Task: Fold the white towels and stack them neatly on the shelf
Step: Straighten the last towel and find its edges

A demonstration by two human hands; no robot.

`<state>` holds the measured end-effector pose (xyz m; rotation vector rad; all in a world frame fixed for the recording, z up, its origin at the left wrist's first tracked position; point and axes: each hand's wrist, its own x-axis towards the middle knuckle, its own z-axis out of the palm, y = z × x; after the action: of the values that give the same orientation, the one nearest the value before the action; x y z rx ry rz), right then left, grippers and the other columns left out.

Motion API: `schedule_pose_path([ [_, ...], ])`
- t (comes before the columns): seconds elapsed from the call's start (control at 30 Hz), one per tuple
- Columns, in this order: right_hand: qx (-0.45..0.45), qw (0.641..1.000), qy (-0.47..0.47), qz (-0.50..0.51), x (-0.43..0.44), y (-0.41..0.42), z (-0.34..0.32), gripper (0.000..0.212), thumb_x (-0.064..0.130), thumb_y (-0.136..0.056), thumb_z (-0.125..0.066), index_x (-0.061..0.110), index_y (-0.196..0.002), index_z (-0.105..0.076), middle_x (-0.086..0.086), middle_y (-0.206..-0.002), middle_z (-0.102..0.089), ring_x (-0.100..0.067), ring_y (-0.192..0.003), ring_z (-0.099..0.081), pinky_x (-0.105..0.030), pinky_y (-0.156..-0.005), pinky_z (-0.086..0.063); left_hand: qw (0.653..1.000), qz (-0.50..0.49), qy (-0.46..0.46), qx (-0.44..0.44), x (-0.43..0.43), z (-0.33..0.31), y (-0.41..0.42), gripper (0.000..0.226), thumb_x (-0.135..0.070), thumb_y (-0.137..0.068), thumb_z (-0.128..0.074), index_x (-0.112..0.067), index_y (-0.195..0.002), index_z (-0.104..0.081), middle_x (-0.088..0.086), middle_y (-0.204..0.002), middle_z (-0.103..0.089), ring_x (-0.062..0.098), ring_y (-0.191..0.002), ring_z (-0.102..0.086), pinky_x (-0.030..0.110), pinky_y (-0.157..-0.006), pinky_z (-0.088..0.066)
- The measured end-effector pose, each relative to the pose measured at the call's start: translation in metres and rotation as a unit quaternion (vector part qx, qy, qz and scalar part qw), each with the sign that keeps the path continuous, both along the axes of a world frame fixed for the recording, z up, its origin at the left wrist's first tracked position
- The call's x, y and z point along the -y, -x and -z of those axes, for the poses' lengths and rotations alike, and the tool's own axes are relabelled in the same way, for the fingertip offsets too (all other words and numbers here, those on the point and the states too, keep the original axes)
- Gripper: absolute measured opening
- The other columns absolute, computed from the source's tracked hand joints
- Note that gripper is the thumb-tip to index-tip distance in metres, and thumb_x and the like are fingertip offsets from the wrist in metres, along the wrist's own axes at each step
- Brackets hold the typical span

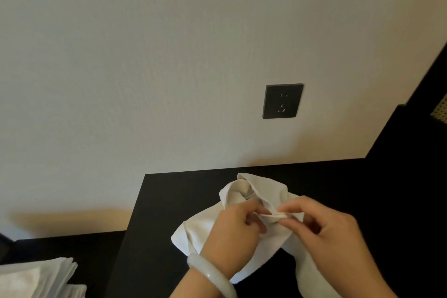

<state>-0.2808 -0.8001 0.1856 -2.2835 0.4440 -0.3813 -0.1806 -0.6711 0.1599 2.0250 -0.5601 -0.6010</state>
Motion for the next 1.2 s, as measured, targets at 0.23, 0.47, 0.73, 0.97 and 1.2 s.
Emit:
schedule_pose_path([
  [0.23, 0.184, 0.971, -0.14, 0.067, 0.039, 0.016, -0.008, 0.04, -0.005, -0.081, -0.065, 0.033, -0.09, -0.074, 0.001, -0.085, -0.076, -0.016, -0.081, -0.073, -0.027, -0.078, -0.058, 0.959, 0.023, -0.242, 0.146, 0.003, 0.037, -0.041, 0.037, -0.008, -0.094, -0.039, -0.019, -0.125, -0.056, 0.002, -0.107, -0.05, 0.018, -0.09, -0.053, 0.027, -0.081, -0.047],
  [0.47, 0.242, 0.948, -0.176, 0.111, 0.089, 0.047, 0.004, 0.026, 0.046, -0.068, -0.069, 0.029, -0.088, -0.072, 0.0, -0.098, -0.075, -0.019, -0.095, -0.072, -0.025, -0.088, -0.055, 0.955, -0.116, -0.238, 0.136, -0.02, 0.04, -0.056, 0.026, -0.014, -0.1, -0.04, -0.012, -0.122, -0.054, 0.004, -0.108, -0.053, 0.016, -0.098, -0.052, 0.025, -0.078, -0.047],
  [0.73, 0.168, 0.947, -0.206, 0.178, 0.091, 0.039, 0.044, 0.016, 0.011, -0.083, -0.068, 0.025, -0.091, -0.073, 0.002, -0.094, -0.075, -0.016, -0.089, -0.072, -0.027, -0.082, -0.056, 0.963, -0.096, -0.24, 0.07, -0.037, 0.056, -0.056, 0.014, -0.025, -0.091, -0.063, -0.013, -0.087, -0.069, -0.003, -0.083, -0.065, 0.009, -0.071, -0.062, 0.018, -0.064, -0.051],
  [0.97, 0.171, 0.934, -0.233, 0.211, 0.096, 0.037, 0.042, 0.022, -0.003, -0.086, -0.063, 0.016, -0.093, -0.071, 0.003, -0.094, -0.075, -0.015, -0.091, -0.072, -0.03, -0.084, -0.056, 0.976, -0.143, -0.127, 0.104, -0.046, 0.04, -0.063, 0.018, -0.017, -0.087, -0.068, -0.022, -0.093, -0.052, 0.002, -0.081, -0.06, 0.015, -0.066, -0.061, 0.02, -0.055, -0.046],
  [1.2, 0.273, 0.921, -0.217, 0.173, 0.12, 0.015, -0.04, 0.018, -0.002, -0.088, -0.064, 0.015, -0.089, -0.07, -0.004, -0.079, -0.074, -0.01, -0.06, -0.066, -0.017, -0.051, -0.053, 0.931, -0.197, -0.092, 0.292, -0.051, -0.077, -0.099, 0.016, -0.017, -0.09, -0.057, -0.027, -0.079, -0.064, 0.0, -0.063, -0.063, 0.019, -0.06, -0.061, 0.03, -0.056, -0.047],
])
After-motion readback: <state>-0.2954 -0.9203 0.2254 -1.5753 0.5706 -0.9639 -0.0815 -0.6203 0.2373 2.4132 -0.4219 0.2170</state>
